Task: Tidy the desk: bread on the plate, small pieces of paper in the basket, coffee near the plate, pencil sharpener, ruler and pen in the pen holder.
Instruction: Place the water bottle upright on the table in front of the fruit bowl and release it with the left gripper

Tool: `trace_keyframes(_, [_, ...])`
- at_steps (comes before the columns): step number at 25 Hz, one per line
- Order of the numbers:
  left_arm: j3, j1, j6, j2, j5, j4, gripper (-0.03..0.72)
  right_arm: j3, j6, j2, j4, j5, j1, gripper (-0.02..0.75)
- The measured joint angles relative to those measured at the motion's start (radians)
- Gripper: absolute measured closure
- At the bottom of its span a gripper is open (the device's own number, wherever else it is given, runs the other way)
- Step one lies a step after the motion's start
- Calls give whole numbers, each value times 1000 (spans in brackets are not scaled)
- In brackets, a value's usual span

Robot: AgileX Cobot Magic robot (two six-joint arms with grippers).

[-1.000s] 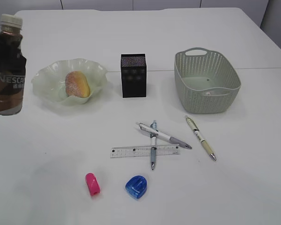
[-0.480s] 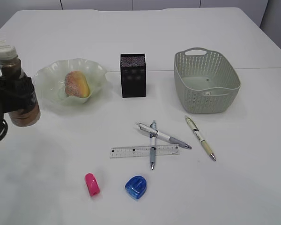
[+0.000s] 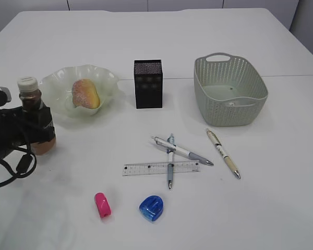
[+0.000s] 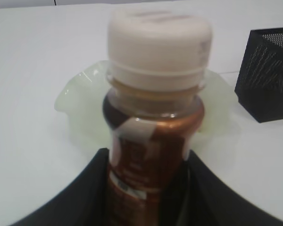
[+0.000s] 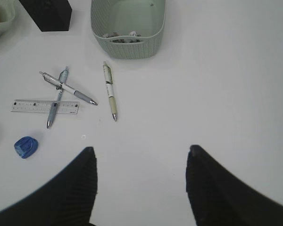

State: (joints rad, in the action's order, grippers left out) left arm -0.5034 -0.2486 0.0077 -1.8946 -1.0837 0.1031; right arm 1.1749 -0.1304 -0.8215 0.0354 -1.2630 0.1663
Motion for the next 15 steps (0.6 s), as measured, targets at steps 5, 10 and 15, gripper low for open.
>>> trace_keyframes(5, [-52,0,0,-52,-1,-2,395,0,0,0,2,0,0,270])
trace_keyframes(10, [-96,0,0,-98,-15,-4,395,0,-2,0,16,-1,0,270])
trace_keyframes(15, [-97,0,0,-122,-17,-8,395,0,-2,0,37,-1,0,270])
